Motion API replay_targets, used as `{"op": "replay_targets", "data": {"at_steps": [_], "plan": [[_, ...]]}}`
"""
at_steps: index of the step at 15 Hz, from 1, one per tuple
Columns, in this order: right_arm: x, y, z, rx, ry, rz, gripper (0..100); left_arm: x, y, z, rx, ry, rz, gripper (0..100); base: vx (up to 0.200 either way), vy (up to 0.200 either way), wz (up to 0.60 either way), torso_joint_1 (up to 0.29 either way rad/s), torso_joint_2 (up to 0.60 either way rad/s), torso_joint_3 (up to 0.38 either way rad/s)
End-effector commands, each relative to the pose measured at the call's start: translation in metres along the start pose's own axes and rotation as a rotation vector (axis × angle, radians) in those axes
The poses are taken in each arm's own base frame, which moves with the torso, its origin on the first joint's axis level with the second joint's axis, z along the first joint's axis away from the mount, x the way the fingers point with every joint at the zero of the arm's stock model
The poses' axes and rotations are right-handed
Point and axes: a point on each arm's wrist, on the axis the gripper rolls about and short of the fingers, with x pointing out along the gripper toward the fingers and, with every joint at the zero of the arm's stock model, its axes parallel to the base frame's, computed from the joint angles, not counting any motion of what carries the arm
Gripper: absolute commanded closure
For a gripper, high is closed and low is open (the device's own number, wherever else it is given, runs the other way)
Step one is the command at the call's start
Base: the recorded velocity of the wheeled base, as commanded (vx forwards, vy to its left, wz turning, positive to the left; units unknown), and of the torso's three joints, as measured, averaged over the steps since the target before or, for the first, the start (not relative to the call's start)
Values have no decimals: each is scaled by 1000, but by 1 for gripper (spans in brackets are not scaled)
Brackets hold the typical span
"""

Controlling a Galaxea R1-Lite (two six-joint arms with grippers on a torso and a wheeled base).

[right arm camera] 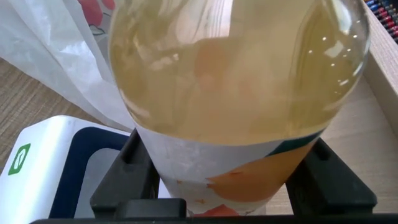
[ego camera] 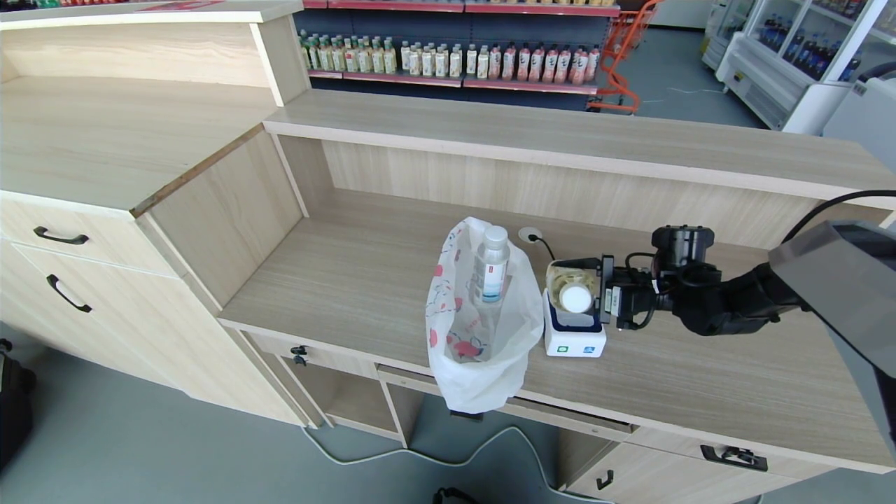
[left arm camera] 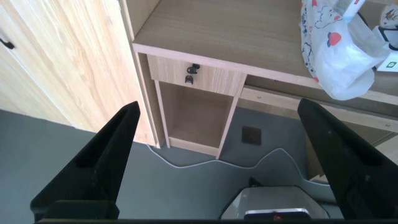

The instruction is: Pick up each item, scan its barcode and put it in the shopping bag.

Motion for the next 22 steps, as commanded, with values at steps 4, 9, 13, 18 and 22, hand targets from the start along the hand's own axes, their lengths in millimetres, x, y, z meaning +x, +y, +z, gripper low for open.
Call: {"op": "replay_targets", "data": {"at_steps": [4, 9, 13, 18, 22], "plan": [[-9, -12, 15, -10, 5, -6, 100, 0, 0, 0, 0, 0, 0, 0, 0, 0, 0, 0, 0, 0], [-23, -5, 18, -9, 39, 2, 100, 0, 0, 0, 0, 0, 0, 0, 0, 0, 0, 0, 0, 0], [-23, -4, 18, -8, 47, 2, 100, 0, 0, 0, 0, 0, 0, 0, 0, 0, 0, 0, 0, 0], [-24, -12, 23, -9, 47, -5, 100, 0, 0, 0, 0, 0, 0, 0, 0, 0, 0, 0, 0, 0], [-67, -64, 89, 117, 75, -80, 100, 0, 0, 0, 0, 0, 0, 0, 0, 0, 0, 0, 0, 0]]}}
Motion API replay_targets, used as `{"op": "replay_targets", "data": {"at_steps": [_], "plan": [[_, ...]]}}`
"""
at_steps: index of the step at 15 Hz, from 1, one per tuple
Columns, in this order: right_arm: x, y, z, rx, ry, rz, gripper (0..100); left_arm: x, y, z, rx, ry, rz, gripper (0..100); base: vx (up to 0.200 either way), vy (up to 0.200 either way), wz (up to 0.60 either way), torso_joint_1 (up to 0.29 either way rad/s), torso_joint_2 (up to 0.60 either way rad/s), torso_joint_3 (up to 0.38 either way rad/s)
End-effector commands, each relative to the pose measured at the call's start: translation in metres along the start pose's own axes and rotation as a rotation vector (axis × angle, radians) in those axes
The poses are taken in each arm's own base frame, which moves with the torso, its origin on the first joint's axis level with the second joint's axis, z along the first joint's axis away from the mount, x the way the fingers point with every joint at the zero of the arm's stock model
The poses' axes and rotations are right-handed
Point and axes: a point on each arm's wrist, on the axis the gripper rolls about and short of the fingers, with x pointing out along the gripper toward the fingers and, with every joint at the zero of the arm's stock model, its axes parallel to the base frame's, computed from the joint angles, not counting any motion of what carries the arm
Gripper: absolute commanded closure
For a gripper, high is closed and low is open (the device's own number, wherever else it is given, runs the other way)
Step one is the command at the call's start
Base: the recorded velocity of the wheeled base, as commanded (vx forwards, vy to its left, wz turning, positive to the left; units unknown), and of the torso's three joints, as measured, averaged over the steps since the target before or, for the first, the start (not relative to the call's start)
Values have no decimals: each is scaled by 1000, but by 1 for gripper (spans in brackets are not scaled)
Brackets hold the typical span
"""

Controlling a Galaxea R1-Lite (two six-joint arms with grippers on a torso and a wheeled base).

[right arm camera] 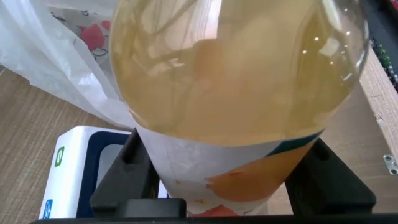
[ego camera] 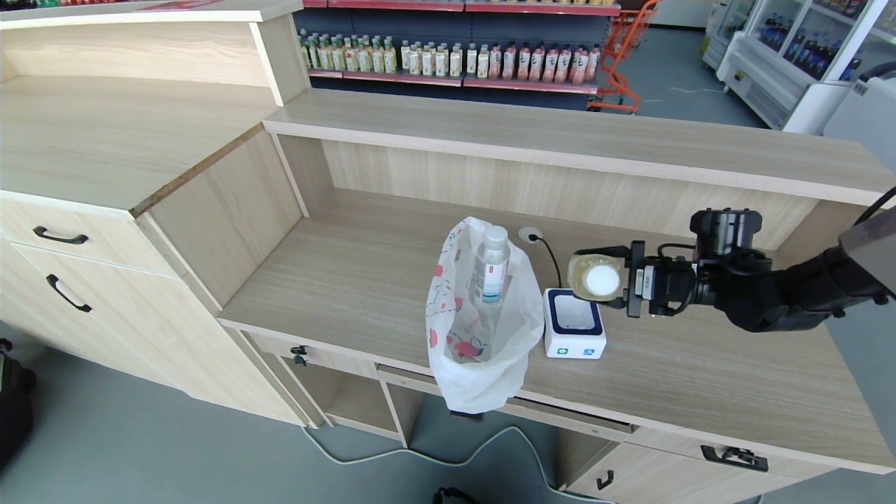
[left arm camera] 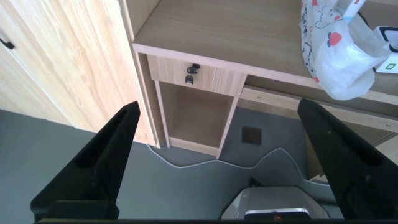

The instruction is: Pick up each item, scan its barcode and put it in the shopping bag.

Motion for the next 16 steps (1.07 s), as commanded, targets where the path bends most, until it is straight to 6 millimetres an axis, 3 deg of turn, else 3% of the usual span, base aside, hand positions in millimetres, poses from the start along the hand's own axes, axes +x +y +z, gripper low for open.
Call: {"op": "replay_targets", "data": {"at_steps": [1, 2, 4, 5, 7, 10, 16], "plan": [[-62, -49, 82, 123, 65, -126, 100, 0, 0, 0, 0, 0, 0, 0, 0, 0, 0, 0, 0, 0], [-88, -51, 105, 259, 156, -205, 100, 0, 0, 0, 0, 0, 0, 0, 0, 0, 0, 0, 0, 0], [-117, -45, 123, 464, 290, -343, 100, 0, 0, 0, 0, 0, -1, 0, 0, 0, 0, 0, 0, 0], [-140, -36, 134, 676, 438, -532, 100, 0, 0, 0, 0, 0, 0, 0, 0, 0, 0, 0, 0, 0], [-151, -16, 141, 877, 552, -748, 100, 0, 0, 0, 0, 0, 0, 0, 0, 0, 0, 0, 0, 0], [-153, 16, 145, 863, 647, -862, 100, 0, 0, 0, 0, 0, -1, 0, 0, 0, 0, 0, 0, 0], [-152, 17, 145, 675, 719, -831, 100, 0, 0, 0, 0, 0, 0, 0, 0, 0, 0, 0, 0, 0]]}}
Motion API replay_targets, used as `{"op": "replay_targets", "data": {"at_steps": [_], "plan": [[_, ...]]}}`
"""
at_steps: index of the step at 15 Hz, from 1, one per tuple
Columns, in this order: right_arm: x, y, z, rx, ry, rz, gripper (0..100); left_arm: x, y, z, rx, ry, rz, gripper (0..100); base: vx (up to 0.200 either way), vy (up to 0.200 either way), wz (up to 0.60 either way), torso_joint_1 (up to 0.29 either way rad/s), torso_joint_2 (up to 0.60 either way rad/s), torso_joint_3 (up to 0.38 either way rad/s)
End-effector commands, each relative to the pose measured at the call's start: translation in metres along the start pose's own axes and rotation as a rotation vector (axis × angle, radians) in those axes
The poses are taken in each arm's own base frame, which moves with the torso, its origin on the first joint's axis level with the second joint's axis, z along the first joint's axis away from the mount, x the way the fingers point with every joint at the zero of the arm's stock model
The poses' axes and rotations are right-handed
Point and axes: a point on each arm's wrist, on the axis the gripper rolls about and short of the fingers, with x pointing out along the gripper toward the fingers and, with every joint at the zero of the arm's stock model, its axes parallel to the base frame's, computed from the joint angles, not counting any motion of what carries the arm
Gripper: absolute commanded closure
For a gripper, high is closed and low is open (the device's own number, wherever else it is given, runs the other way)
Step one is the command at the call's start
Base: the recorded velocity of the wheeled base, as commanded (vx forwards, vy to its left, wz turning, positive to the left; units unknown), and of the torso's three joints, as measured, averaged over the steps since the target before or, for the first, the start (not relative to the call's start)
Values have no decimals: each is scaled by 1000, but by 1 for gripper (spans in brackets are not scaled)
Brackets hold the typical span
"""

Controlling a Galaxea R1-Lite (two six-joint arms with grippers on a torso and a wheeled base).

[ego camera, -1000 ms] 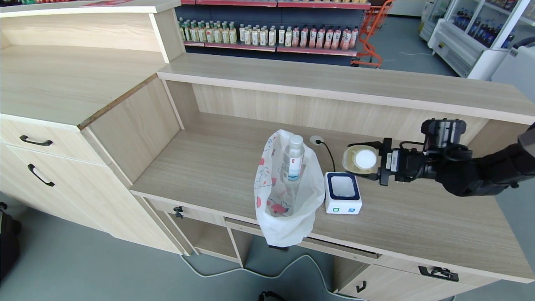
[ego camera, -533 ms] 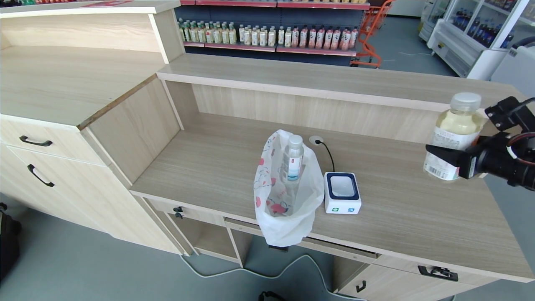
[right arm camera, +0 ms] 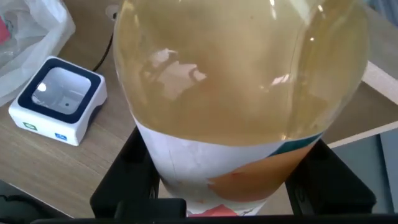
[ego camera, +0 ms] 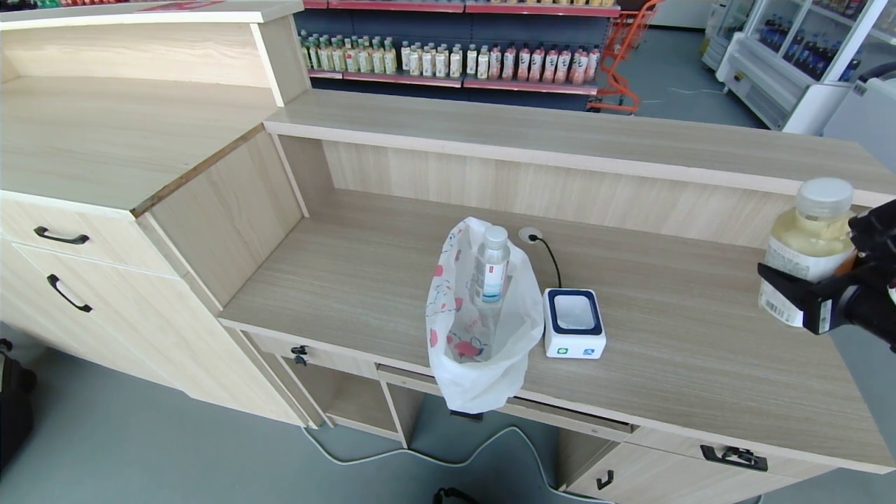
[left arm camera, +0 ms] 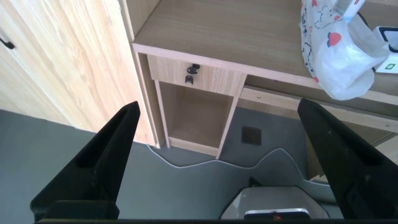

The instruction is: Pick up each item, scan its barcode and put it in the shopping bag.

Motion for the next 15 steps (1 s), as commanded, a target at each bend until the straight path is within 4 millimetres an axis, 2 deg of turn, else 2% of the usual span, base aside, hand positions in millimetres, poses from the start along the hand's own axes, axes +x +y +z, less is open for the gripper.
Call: {"op": "replay_targets", "data": {"at_steps": [1, 5, 7, 10, 12, 13, 15], "plan": [[-1, -1, 2, -27, -21, -11, 100, 0, 0, 0, 0, 0, 0, 0, 0, 0, 0, 0, 0, 0], [-3, -1, 9, -107, -72, -18, 100, 0, 0, 0, 0, 0, 0, 0, 0, 0, 0, 0, 0, 0], [-3, 5, 16, -117, -132, 19, 100, 0, 0, 0, 0, 0, 0, 0, 0, 0, 600, -10, 2, 2], [4, 28, 30, -120, -236, 102, 100, 0, 0, 0, 0, 0, 0, 0, 0, 0, 600, 7, -1, -1], [11, 54, 38, -123, -288, 205, 100, 0, 0, 0, 0, 0, -1, 0, 0, 0, 600, 5, 0, 7], [15, 67, 39, -115, -296, 268, 100, 0, 0, 0, 0, 0, -1, 0, 0, 0, 600, -2, -2, 2], [27, 85, 26, -104, -258, 373, 100, 0, 0, 0, 0, 0, 0, 0, 0, 0, 300, 4, -1, 1]]}}
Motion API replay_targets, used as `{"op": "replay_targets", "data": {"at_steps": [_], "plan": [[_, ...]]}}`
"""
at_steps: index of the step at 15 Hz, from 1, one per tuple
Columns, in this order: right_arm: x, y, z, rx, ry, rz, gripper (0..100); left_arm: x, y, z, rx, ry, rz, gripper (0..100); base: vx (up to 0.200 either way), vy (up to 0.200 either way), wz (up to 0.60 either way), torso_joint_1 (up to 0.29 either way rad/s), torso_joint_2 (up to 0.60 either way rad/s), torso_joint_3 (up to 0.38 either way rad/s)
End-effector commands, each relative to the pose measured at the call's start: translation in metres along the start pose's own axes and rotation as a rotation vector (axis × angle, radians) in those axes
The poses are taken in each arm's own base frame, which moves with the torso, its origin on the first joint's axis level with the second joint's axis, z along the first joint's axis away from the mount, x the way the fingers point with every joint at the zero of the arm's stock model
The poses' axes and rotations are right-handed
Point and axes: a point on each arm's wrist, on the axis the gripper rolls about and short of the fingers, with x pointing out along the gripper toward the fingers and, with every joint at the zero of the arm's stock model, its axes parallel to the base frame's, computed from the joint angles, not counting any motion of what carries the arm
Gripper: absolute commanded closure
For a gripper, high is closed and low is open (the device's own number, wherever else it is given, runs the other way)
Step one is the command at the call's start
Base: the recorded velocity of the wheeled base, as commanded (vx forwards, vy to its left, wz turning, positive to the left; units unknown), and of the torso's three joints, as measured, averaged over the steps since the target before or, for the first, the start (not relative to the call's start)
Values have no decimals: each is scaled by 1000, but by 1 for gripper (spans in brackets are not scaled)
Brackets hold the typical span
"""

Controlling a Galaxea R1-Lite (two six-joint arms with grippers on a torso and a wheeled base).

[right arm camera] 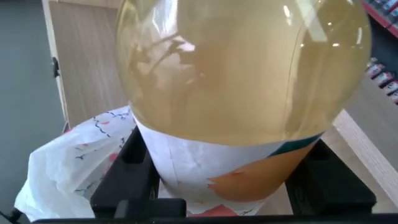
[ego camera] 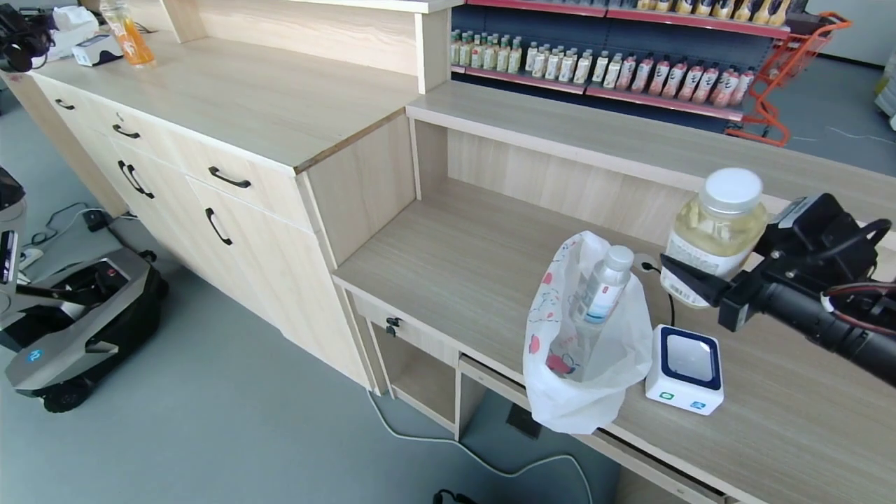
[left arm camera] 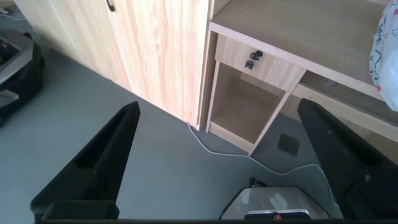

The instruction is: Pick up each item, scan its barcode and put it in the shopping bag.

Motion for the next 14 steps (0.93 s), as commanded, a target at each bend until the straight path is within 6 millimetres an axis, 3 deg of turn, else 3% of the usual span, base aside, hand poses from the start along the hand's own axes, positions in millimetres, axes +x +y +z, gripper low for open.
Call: {"op": "replay_targets", "data": {"at_steps": [1, 8, 14], "plan": [[18, 20, -20, 41, 45, 116, 100, 0, 0, 0, 0, -1, 0, 0, 0, 0, 0, 0, 0, 0], [48, 57, -88, 252, 241, 247, 100, 0, 0, 0, 0, -1, 0, 0, 0, 0, 0, 0, 0, 0], [63, 74, -119, 265, 133, 359, 100, 0, 0, 0, 0, -1, 0, 0, 0, 0, 0, 0, 0, 0]]}}
